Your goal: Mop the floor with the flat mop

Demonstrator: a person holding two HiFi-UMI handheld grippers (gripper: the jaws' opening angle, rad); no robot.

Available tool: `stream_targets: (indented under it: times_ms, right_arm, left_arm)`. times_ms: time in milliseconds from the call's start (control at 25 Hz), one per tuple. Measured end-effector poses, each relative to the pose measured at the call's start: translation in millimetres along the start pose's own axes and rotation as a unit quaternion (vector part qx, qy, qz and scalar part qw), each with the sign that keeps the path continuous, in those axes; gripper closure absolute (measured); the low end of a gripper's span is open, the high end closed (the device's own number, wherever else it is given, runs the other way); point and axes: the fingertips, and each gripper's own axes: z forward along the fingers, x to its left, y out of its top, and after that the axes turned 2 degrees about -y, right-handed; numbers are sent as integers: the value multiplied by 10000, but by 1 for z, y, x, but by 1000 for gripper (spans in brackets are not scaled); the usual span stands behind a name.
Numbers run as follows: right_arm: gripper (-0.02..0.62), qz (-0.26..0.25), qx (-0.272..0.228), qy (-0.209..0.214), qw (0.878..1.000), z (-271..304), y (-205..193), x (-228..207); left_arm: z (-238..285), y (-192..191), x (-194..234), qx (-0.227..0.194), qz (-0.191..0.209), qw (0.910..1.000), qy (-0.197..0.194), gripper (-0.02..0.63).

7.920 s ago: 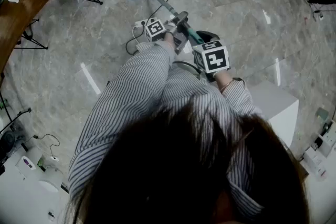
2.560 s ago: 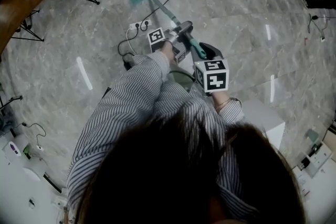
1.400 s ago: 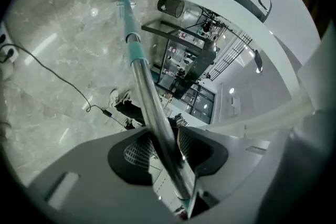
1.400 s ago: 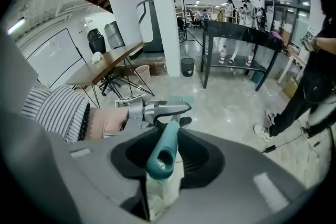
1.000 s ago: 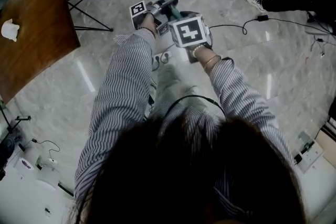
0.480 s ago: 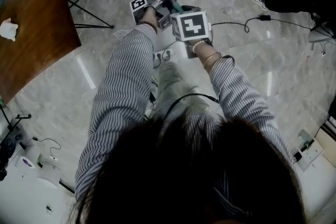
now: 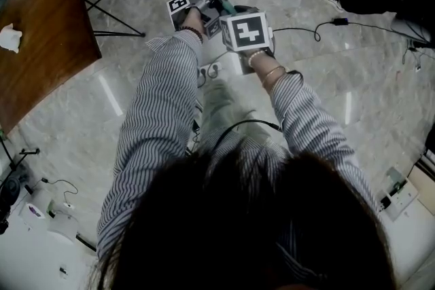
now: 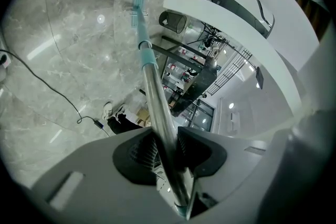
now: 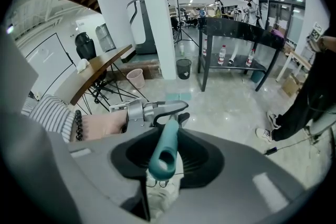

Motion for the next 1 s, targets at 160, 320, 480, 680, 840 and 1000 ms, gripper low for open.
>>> stream_targets:
  times_ms: [160,320,480,680,840,1000]
  right_arm:
    - [483,-14,-21,47,10000,-6,-15,-6]
    - [483,-49,-22,101,9999,-20,-44,-17]
    - [483,-112,-26,181,9998,-40,-84,-24]
    - [483,-299,-109,193,9993,-77,-150,-48]
    - [483,-415,-25,254,9988,-115,-224,-74]
    - [483,-535,-136,349,9979,-158,-287,-96]
  left_arm:
    - [-2,-13,11,27,10,10000,37,489]
    - [-5,-40,30,33,33,10000,21,490]
    - [-18,-75,60,-9,37,10000,71,491]
    - [-30,-141,107,50,71,9999,112,492]
    - [-41,-210,156,54,36,10000,74,495]
    - [-55,-277,208,-115,-124,9998,-71,506]
